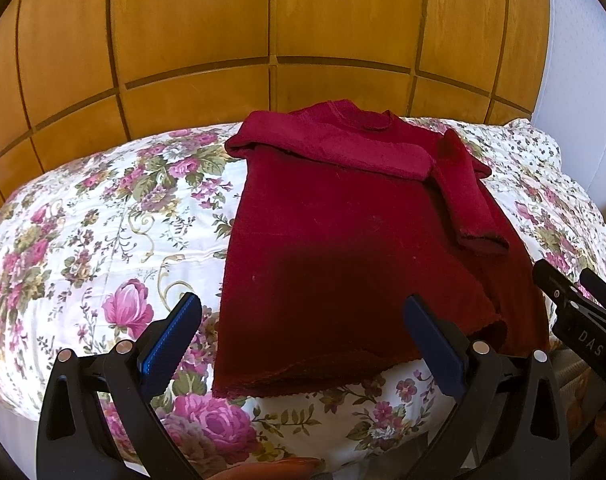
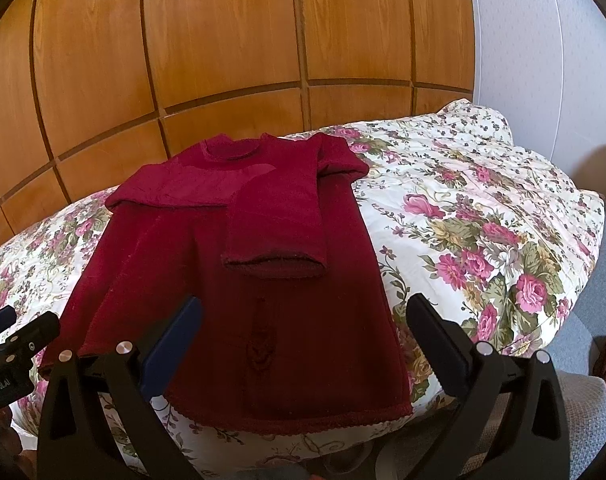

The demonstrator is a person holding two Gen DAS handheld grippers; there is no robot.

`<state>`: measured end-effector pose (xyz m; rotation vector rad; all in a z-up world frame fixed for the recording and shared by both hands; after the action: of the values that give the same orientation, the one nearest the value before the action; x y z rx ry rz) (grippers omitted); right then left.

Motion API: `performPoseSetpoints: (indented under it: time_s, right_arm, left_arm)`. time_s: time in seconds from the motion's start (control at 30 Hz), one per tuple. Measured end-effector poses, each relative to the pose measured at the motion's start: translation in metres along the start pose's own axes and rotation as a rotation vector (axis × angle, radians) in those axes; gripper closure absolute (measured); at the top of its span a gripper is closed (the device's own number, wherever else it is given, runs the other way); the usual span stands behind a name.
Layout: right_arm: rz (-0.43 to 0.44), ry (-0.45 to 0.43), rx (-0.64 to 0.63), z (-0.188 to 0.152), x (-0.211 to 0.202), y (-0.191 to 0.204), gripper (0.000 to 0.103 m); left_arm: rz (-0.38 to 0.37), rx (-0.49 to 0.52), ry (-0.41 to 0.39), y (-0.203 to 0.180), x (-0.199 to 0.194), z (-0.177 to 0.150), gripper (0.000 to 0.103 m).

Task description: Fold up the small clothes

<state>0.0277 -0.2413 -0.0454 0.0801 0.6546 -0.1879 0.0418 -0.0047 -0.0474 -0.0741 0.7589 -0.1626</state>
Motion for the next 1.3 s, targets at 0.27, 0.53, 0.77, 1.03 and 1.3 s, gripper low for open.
performPoseSetpoints:
  time_s: [0.27,0.53,0.77,1.03,1.3]
  right_arm:
    - [0.001,0.005,0.002,0.001,0.001,0.0,0.002]
    - [-0.014,0.012,0.026,0.006,0.004,-0.007,0.002]
    - [0.01,0.066,0.106,0.012,0.022,-0.026,0.002]
    - [0.036,0.271,0.07,-0.003,0.06,-0.028,0.002]
    - [0.077,0.323,0.139,0.027,0.097,-0.062,0.002]
  left_arm:
    - [-0.009,0.0,0.021,-0.001,0.005,-0.002,0.003]
    - [-0.143,-0.021,0.149,0.005,0.026,-0.004,0.003]
    - [-0.215,-0.203,0.204,0.053,0.049,-0.003,0.003]
    - [-0.163,-0.255,0.15,0.103,0.067,0.004,0.003]
    - [-0.18,-0.151,0.145,0.106,0.095,0.008,0.003]
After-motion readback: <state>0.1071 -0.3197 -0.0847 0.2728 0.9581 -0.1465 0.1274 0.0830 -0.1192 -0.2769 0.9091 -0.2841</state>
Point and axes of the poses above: each gripper's, at about its wrist camera, not at the fingertips, and x roughly the way its jaws point, y to its left, z to its top, the point moved 5 cm from there along x, roughly the way its jaws point, and after that the axes turned 8 degrees about -z, right-handed, at the moved point
